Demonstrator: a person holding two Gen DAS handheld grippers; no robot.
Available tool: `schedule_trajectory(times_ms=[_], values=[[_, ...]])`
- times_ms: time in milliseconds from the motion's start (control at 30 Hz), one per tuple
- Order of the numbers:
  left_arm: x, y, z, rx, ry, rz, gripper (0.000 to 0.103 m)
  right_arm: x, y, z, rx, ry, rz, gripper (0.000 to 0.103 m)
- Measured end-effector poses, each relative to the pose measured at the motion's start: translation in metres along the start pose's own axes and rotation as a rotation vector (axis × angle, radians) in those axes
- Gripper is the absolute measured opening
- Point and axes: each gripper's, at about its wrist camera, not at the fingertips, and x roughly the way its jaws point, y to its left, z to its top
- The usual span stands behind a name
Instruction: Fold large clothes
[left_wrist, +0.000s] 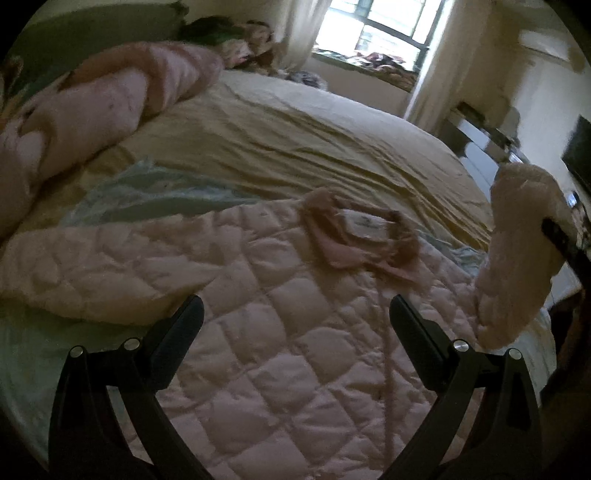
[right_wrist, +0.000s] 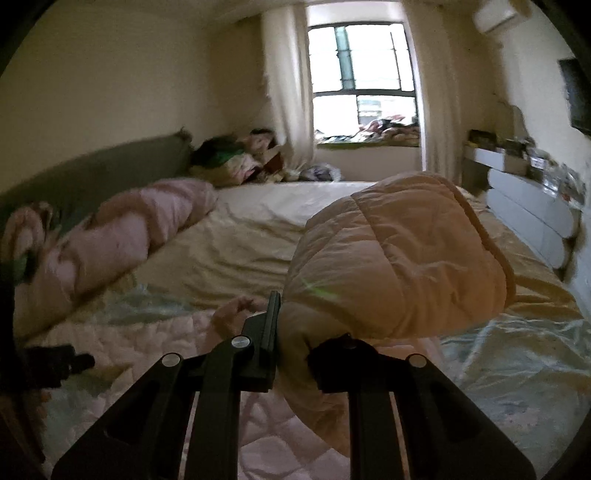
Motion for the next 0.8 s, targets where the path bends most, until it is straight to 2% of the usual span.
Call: schedule_trajectory(times_ms=[167, 233, 567, 800], values=[[0.012, 0.034, -0.004, -0.069, -0.008, 0.024, 0.094, 0.034, 0.044, -0.025, -0.082, 0.063, 0.012, 0.014], [0.020, 0.044, -0.007, -0.102, 0.012, 0.011, 0.094, 0.049, 0.061, -0.038, -0.104, 0.094, 0.016, 0.014], [0.056, 0.079, -0.019, -0.272, 0.039, -0.068, 0.094, 0.095, 0.097, -0.083, -0.136, 0.206, 0.039, 0.015], [0.072, 0.086, -0.030, -0.300, 0.038, -0.123, 0.094, 0.122, 0.114, -0.118, -0.134, 0.272, 0.066, 0.022]])
